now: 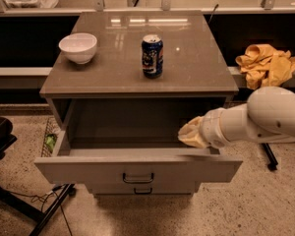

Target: Open top drawer

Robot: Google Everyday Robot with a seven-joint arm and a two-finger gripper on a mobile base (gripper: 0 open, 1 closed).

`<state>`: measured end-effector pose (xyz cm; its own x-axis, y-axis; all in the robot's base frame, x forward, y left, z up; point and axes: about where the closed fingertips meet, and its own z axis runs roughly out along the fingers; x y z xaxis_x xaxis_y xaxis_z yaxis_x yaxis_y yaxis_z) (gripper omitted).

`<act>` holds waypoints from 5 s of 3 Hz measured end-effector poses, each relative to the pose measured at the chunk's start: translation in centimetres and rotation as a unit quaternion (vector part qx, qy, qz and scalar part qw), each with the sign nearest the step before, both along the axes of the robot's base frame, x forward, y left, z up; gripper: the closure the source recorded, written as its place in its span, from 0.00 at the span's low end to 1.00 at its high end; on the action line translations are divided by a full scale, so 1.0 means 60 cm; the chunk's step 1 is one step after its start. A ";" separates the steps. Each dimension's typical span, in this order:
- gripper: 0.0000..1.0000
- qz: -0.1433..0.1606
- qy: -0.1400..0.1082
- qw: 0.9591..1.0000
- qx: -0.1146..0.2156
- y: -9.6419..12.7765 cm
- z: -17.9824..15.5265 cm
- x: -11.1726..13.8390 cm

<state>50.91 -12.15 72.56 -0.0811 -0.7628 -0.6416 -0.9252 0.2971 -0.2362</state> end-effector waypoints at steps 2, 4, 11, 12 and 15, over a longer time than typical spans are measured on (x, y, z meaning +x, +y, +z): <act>1.00 -0.004 0.012 0.999 -0.034 0.057 -0.077 0.072; 1.00 -0.021 0.054 0.998 -0.040 0.064 -0.188 0.037; 0.84 -0.023 0.141 0.985 -0.100 -0.060 -0.135 -0.223; 0.61 -0.022 0.140 0.985 -0.101 -0.059 -0.134 -0.223; 0.00 -0.020 0.138 0.985 -0.102 -0.057 -0.131 -0.224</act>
Offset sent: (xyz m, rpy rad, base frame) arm 0.0648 0.0544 -0.0830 -0.1405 0.0407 -0.0190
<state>37.49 -15.56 64.72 -0.2639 -0.8664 -0.4239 -0.9509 0.3074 -0.0364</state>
